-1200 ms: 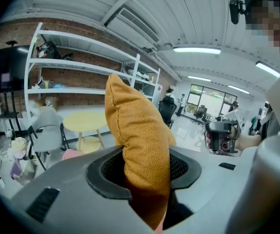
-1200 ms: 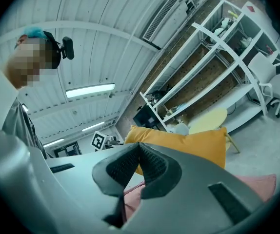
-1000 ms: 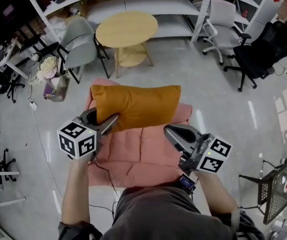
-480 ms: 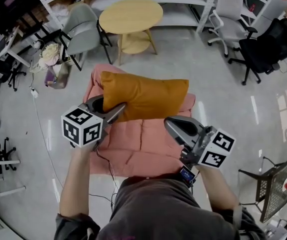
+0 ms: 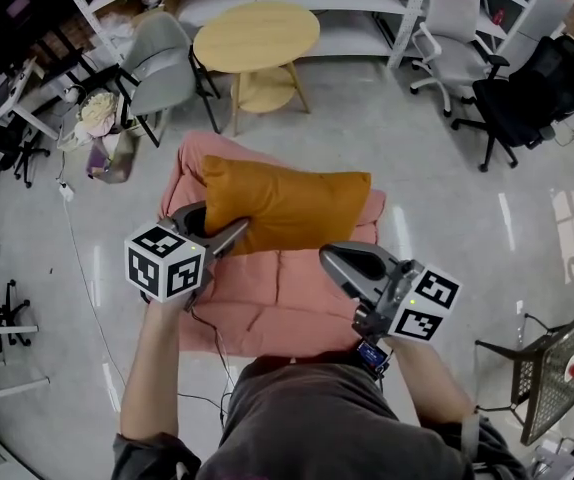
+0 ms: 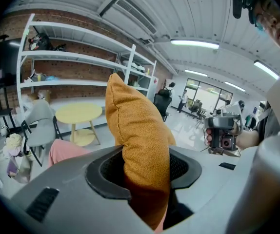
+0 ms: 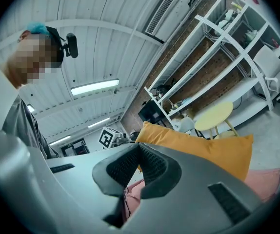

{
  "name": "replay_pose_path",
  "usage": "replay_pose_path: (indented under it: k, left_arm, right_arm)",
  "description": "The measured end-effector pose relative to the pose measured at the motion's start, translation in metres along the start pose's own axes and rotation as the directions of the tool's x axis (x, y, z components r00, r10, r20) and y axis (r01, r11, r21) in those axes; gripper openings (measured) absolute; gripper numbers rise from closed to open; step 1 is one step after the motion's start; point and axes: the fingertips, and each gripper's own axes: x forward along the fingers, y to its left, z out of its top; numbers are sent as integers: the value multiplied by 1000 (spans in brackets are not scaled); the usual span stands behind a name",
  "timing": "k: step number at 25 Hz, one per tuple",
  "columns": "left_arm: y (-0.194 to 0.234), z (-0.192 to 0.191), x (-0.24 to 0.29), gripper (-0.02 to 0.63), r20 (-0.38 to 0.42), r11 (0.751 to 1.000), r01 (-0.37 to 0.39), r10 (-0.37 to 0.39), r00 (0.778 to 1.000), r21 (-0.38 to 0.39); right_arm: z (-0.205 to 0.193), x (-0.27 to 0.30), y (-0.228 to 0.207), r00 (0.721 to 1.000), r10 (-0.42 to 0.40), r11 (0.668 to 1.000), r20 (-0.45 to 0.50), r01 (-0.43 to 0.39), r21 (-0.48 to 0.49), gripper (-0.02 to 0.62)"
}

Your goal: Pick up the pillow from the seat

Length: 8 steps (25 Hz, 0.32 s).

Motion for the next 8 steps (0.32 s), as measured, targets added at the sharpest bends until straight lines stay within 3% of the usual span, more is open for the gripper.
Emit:
replay_pose_path:
  k: [8]
  left_arm:
    - [-5,-8,0,193,-8,1000,3,-3,1000,3]
  right_arm:
    - [-8,0,6,1000,6,1000,-5,-6,4,12]
